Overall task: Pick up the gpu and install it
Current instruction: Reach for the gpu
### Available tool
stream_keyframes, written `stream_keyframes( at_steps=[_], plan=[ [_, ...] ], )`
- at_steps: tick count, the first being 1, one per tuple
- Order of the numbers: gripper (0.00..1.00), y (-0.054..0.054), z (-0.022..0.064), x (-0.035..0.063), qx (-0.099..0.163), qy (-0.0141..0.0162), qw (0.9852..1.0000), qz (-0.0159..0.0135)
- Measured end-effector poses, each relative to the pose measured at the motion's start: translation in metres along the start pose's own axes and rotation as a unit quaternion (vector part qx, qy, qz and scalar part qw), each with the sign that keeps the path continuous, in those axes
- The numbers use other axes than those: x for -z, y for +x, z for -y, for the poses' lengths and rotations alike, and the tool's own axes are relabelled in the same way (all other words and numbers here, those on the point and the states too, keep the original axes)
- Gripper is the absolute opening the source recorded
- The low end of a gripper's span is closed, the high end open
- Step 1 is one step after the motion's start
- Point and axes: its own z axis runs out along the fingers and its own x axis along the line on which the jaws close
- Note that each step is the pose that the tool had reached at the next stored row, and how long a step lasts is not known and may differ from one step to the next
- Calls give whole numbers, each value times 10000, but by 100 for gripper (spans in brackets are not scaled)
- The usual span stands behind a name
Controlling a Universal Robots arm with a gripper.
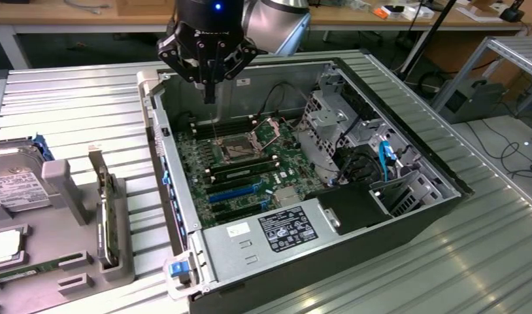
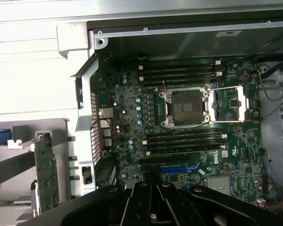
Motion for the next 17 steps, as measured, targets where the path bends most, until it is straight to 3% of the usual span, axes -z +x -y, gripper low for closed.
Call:
stream_keyframes(
  at_steps=[17],
  plan=[
    [11, 163, 12, 4, 0, 0, 10000, 0]
  ],
)
